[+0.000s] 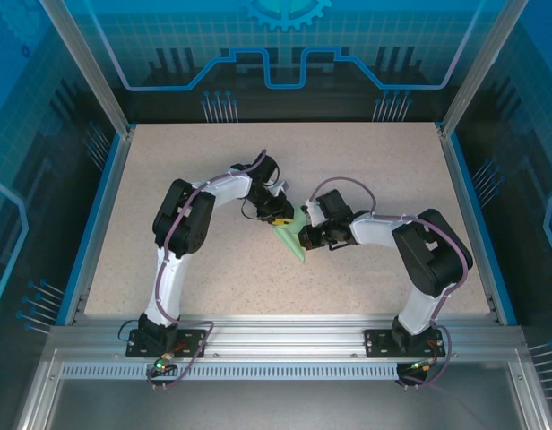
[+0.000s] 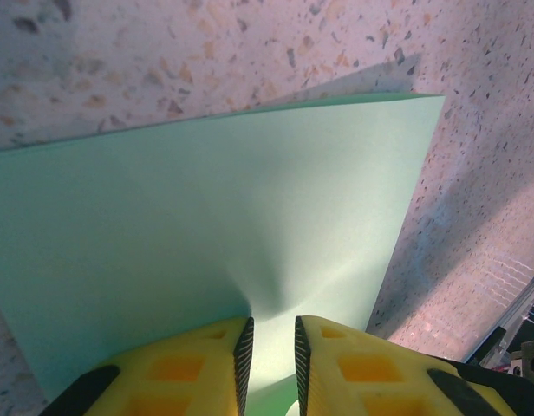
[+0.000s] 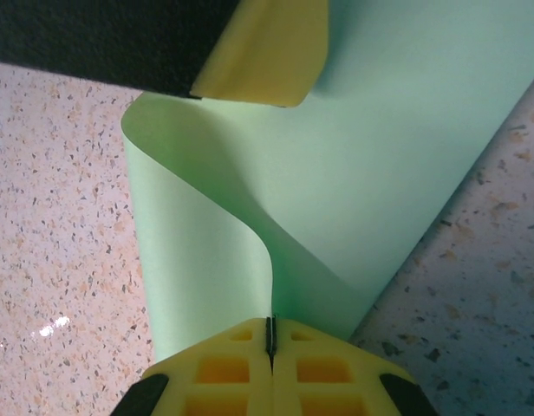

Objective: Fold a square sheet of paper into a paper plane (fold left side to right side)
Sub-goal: Third fold the triangle at the center of the table.

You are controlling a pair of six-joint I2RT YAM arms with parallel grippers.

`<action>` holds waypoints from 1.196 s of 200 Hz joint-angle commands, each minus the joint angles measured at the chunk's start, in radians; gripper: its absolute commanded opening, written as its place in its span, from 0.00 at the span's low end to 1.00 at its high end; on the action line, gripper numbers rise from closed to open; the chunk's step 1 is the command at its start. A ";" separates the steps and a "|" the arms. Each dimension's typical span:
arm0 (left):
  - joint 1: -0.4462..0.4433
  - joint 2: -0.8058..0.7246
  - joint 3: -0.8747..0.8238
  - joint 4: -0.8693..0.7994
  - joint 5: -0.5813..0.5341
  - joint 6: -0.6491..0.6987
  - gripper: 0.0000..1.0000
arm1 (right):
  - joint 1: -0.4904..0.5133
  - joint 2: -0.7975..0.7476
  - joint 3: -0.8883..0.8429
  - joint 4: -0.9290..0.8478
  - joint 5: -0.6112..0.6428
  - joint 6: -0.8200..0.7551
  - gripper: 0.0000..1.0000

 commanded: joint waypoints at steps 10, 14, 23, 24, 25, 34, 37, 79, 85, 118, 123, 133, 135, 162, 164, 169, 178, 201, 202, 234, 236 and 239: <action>-0.018 0.055 -0.005 -0.044 -0.040 -0.001 0.24 | 0.008 0.009 0.024 -0.041 0.015 -0.011 0.03; -0.019 0.054 -0.005 -0.046 -0.041 -0.001 0.24 | 0.008 0.011 0.024 -0.042 0.016 -0.012 0.03; -0.017 0.054 -0.005 -0.047 -0.041 -0.001 0.24 | 0.008 0.015 0.025 -0.041 0.017 -0.013 0.03; -0.017 0.055 -0.005 -0.047 -0.041 -0.001 0.24 | 0.008 0.015 0.025 -0.043 0.016 -0.013 0.03; -0.017 0.054 -0.005 -0.046 -0.041 -0.001 0.24 | 0.008 0.015 0.024 -0.043 0.017 -0.013 0.03; -0.020 0.053 -0.005 -0.047 -0.043 -0.001 0.24 | 0.008 0.018 0.024 -0.044 0.021 -0.015 0.03; -0.019 0.054 -0.005 -0.046 -0.042 0.000 0.24 | 0.007 0.018 0.024 -0.044 0.022 -0.014 0.03; -0.017 0.054 -0.003 -0.047 -0.042 -0.001 0.24 | 0.008 0.009 0.025 -0.053 0.044 -0.016 0.03; -0.019 0.055 -0.005 -0.047 -0.042 0.000 0.24 | 0.008 0.010 0.024 -0.060 0.048 -0.017 0.03; -0.018 0.055 -0.003 -0.047 -0.041 -0.001 0.24 | 0.010 0.030 0.066 -0.066 0.034 -0.020 0.03; -0.020 0.055 -0.003 -0.047 -0.041 0.000 0.24 | 0.012 0.032 0.068 -0.065 0.033 -0.019 0.03; -0.018 0.055 -0.002 -0.045 -0.039 -0.001 0.24 | 0.013 0.038 0.072 -0.067 0.031 -0.020 0.03; -0.020 0.055 -0.003 -0.044 -0.039 -0.001 0.24 | 0.015 0.039 0.072 -0.067 0.031 -0.020 0.03; -0.020 0.053 -0.003 -0.044 -0.039 -0.001 0.24 | 0.020 0.051 0.072 -0.075 0.031 -0.023 0.03; -0.020 0.053 -0.003 -0.045 -0.040 0.000 0.24 | 0.020 0.050 0.071 -0.075 0.032 -0.022 0.03; -0.019 0.053 -0.003 -0.044 -0.040 -0.001 0.24 | 0.021 0.050 0.067 -0.073 0.030 -0.021 0.03; -0.020 0.052 -0.004 -0.046 -0.039 -0.001 0.24 | 0.021 0.049 0.061 -0.068 0.027 -0.020 0.02; -0.019 0.053 -0.002 -0.044 -0.040 -0.001 0.24 | 0.021 0.031 0.039 -0.055 0.017 -0.015 0.02; -0.020 0.053 -0.003 -0.045 -0.040 0.000 0.24 | 0.021 0.031 0.038 -0.055 0.017 -0.014 0.02; -0.019 0.053 -0.003 -0.044 -0.039 0.000 0.25 | 0.024 -0.005 0.037 -0.049 0.021 -0.007 0.03; -0.020 0.053 -0.003 -0.044 -0.040 0.000 0.24 | 0.023 -0.008 0.036 -0.049 0.020 -0.007 0.03; -0.019 0.053 -0.003 -0.045 -0.039 0.001 0.25 | 0.022 -0.010 0.036 -0.050 0.021 -0.008 0.03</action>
